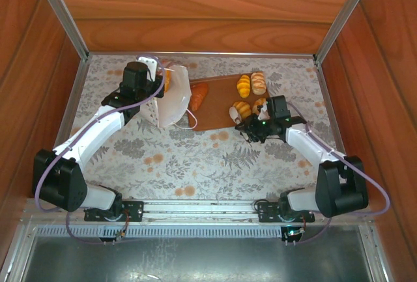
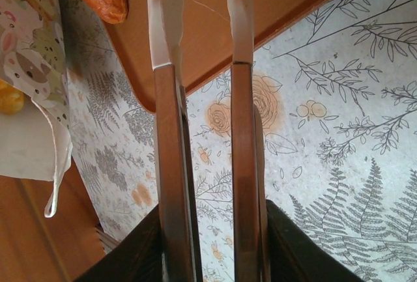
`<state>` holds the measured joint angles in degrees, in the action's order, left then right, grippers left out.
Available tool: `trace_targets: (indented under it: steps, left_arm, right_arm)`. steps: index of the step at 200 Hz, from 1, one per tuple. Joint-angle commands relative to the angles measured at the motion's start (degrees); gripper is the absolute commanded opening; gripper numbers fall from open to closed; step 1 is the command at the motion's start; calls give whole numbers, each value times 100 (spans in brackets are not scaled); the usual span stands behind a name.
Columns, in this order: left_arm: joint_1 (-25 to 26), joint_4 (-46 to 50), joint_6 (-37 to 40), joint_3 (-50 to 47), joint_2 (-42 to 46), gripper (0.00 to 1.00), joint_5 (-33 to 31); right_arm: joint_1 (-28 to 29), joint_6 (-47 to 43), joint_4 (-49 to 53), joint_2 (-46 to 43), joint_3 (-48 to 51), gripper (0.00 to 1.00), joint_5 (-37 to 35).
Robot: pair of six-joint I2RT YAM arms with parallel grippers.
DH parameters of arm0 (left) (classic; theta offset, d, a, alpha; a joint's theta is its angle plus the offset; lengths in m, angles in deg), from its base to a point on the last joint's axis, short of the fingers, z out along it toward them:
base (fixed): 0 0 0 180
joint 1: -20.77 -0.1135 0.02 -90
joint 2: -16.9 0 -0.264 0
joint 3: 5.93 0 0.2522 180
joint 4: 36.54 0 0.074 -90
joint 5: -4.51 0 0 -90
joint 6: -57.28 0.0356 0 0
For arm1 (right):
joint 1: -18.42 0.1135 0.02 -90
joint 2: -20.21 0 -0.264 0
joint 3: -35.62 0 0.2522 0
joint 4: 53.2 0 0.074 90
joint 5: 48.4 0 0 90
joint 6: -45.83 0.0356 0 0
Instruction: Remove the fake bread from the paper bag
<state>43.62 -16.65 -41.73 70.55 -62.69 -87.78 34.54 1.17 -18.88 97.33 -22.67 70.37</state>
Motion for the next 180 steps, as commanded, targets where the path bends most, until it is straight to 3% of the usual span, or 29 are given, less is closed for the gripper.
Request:
trace_targets:
  steps: [1, 98, 180]
  left_arm:
    - [14, -51, -21, 65, 61, 0, -2]
    - [15, -40, -12, 0, 103, 0, -26]
    - [15, 16, 58, -32, 139, 0, -31]
  right_arm:
    - [1, -179, -51, 102, -190, 36, 68]
    - [-237, -224, -127, 195, -244, 35, -181]
    - [-203, -306, -181, -191, -336, 36, 658]
